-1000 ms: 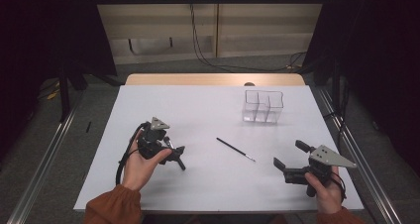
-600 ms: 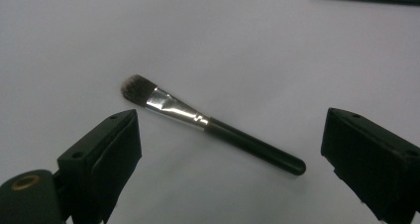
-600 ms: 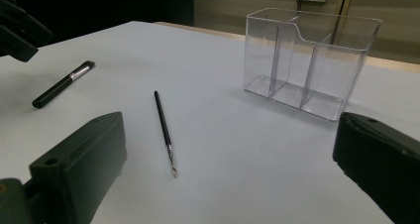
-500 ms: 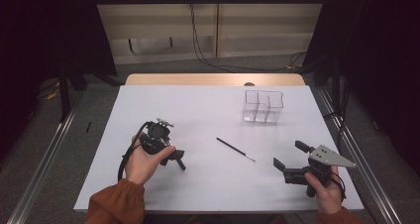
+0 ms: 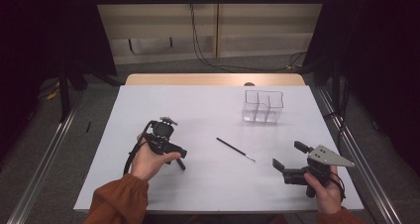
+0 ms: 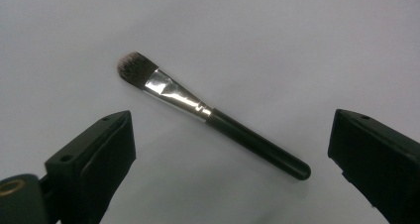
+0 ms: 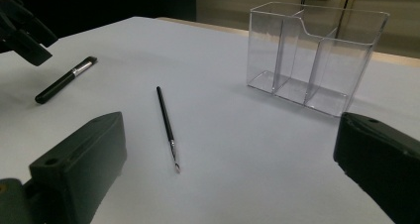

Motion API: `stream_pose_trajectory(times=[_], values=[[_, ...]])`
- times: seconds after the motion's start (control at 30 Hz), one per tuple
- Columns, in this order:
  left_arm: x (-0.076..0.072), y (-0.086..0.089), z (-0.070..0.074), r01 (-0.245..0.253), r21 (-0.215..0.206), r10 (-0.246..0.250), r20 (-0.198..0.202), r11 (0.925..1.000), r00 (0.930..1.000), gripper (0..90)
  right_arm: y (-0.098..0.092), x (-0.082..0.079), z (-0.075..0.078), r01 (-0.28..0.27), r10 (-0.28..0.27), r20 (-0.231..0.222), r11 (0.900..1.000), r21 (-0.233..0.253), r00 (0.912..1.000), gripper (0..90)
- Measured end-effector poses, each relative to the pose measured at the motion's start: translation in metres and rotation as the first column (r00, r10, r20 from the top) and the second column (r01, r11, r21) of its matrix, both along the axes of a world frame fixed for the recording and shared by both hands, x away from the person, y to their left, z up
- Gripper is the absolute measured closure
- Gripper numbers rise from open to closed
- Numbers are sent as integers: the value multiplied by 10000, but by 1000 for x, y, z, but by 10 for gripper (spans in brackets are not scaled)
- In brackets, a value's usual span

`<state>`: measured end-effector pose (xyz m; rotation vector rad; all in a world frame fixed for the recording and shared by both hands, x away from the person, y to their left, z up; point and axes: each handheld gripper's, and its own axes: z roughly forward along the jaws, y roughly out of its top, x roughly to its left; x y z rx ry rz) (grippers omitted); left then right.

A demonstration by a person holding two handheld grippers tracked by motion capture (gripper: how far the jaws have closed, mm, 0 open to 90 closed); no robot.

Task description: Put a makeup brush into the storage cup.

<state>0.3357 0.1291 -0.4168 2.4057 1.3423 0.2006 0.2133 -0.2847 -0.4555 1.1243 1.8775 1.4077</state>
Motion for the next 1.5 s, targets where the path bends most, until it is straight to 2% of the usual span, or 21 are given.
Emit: stream_pose_trajectory(times=[0.1,0.17,0.27,0.33,0.47,0.57,0.73,0.83,0.93,1.0,1.13,1.5], values=[[0,-2,-1,-43,180,47,-191,9998,9998,51,0,0,0,-44,44,-18,10000,-26,10000,0],[0,-4,-4,-139,175,147,-482,9998,9987,55,0,0,0,-46,46,-36,10000,-29,10000,0],[2,-6,-7,-79,52,83,-858,10000,9963,109,0,0,0,-34,34,-22,10000,-7,10000,0],[2,-7,-9,-162,144,176,-1058,9998,9942,108,0,0,0,-41,41,-39,10000,-10,10000,0],[4,-8,-14,-335,236,368,-1539,9992,9874,128,0,0,0,-58,57,-39,10000,-18,10000,0],[4,-9,-19,-347,438,417,-1699,9984,9846,146,0,0,0,-52,52,-44,10000,-18,10000,0],[8,-13,-27,-401,480,500,-2261,9980,9728,174,1,1,-1,-82,82,-63,10000,-33,9999,0],[9,-15,-30,-376,631,518,-2410,9973,9691,180,1,1,-1,-102,102,-63,9999,-37,9999,0],[8,-18,-31,-349,843,541,-2386,9958,9696,184,0,1,-1,-104,104,-85,9999,-26,9999,0],[7,-19,-31,-85,1100,338,-2307,9939,9724,202,0,1,-1,-108,108,-86,9999,-23,9999,0],[2,-25,-33,285,1748,77,-2029,9842,9792,225,1,1,-1,-188,188,-153,9998,-34,9997,0],[4,-24,-32,358,1796,50,-2214,9831,9752,275,1,0,-2,-172,171,-207,9999,-19,9996,0]])
